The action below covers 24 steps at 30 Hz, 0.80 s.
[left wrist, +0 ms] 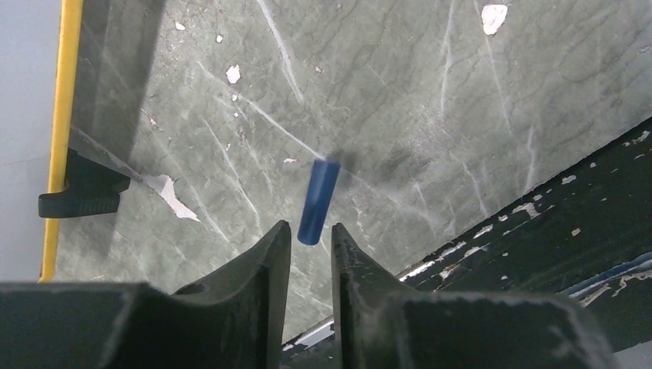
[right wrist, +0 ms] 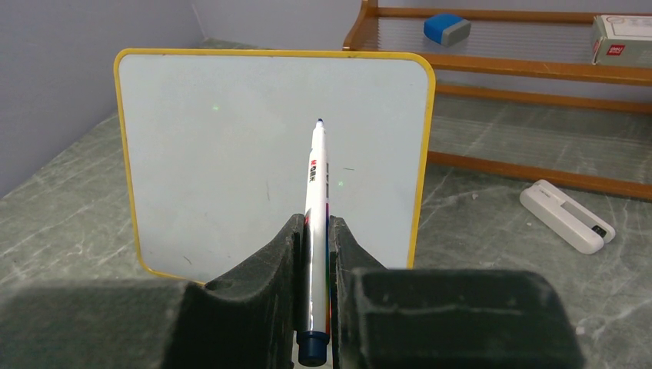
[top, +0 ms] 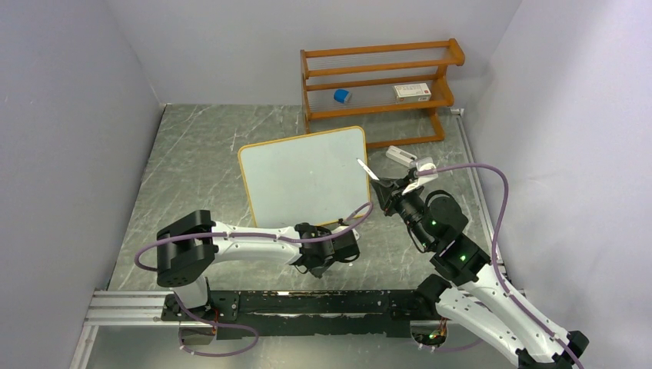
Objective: Write a sentence on the whiteboard
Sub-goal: Place the pen cap at the center of the board.
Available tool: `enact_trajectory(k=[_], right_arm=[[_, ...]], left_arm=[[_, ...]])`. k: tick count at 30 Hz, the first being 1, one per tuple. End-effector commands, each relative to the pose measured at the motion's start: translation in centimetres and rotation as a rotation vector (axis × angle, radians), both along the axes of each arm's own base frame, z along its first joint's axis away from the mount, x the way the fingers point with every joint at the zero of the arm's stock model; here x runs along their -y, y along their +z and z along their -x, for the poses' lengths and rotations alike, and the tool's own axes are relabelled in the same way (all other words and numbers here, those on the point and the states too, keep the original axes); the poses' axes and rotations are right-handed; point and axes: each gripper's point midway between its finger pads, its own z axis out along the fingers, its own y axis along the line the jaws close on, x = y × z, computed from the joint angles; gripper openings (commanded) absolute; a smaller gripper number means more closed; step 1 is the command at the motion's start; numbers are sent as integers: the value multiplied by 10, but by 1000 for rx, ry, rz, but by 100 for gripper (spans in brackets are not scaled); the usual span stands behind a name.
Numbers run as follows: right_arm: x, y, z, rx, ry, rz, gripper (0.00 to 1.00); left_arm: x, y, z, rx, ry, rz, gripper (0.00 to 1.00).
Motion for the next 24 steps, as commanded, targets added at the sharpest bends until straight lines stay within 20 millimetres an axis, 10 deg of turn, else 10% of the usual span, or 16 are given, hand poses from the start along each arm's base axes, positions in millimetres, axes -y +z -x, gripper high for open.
enact_trajectory(k=[1, 9, 24], right_arm=[[3, 3, 0, 12, -10, -4, 0], [2, 3, -1, 12, -10, 1, 0], [0, 4, -3, 15, -7, 13, 0]], left_arm=[[9, 9, -1, -3, -10, 17, 32], [12, 28, -8, 35, 3, 49, 43], [-19, 147, -89, 172, 220, 496, 61]])
